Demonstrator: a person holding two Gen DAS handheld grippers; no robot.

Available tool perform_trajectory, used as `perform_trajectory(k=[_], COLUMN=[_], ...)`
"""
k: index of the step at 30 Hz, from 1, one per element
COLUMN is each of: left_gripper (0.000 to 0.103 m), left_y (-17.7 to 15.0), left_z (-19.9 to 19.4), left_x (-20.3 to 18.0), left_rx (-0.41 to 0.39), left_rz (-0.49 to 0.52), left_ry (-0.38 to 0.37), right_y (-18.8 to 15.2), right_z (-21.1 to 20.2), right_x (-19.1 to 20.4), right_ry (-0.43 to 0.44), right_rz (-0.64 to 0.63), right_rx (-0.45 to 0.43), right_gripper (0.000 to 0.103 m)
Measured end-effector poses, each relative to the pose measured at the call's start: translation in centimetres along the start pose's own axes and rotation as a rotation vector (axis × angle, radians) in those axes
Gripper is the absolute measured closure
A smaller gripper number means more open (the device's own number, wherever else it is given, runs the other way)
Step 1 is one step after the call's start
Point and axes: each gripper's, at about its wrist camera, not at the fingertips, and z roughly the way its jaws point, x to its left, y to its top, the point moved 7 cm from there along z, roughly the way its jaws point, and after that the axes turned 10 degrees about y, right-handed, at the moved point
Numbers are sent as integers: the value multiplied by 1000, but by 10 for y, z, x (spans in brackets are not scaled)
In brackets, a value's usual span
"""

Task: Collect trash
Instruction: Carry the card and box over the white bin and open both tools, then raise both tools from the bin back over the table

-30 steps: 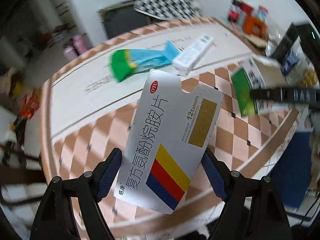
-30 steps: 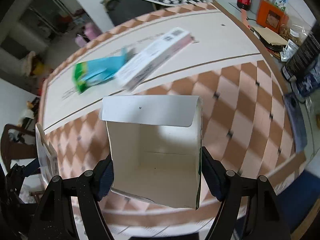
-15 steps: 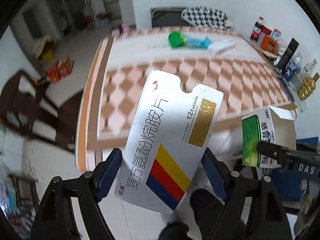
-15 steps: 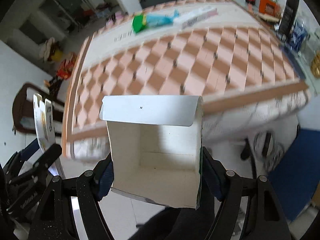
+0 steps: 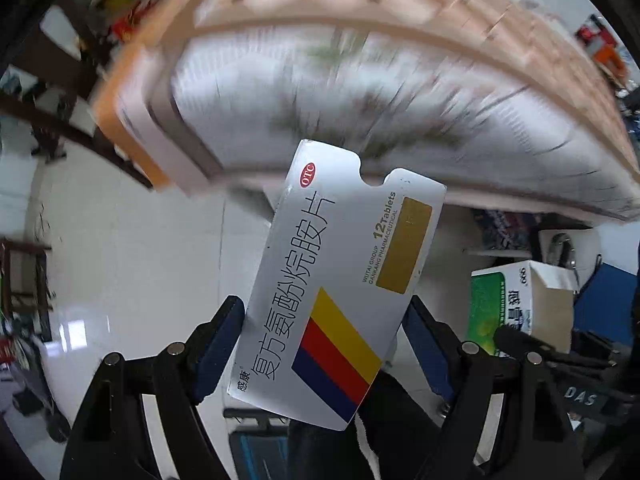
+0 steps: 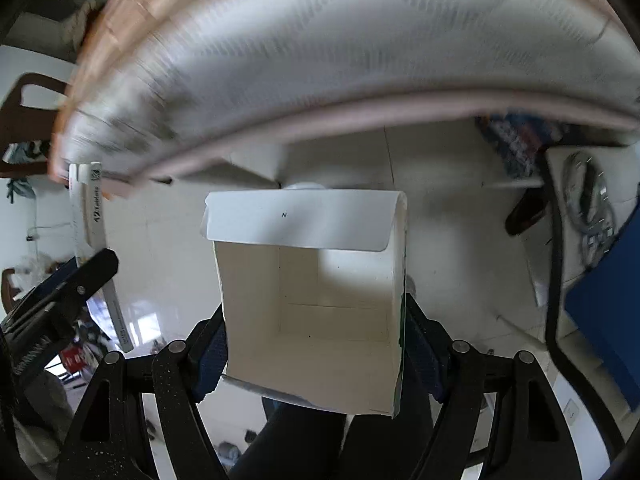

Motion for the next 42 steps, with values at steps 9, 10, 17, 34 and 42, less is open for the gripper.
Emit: perform_trajectory(k=[9, 10, 17, 34, 42], left_gripper=[24, 23, 14, 4, 4], left_y=[-17, -18, -22, -44, -46], left_z=[146, 161, 243, 212, 182], left_x=[-19, -21, -23, 29, 26], left_rx=[146, 166, 275, 177, 160], left_rz=[-48, -54, -117, -79, -55], left_ry=[-84, -105, -206, 3, 32], right_y=[2, 4, 11, 10, 9], right_z=[155, 167, 259, 278, 232], right_x=[-54, -58, -82, -60, -50], right_ry=[-4, -2, 30, -48, -166], right_rz=[40, 44, 76, -71, -123], right_rx=[114, 121, 187, 154, 107], right_gripper=[25, 25, 24, 0, 0])
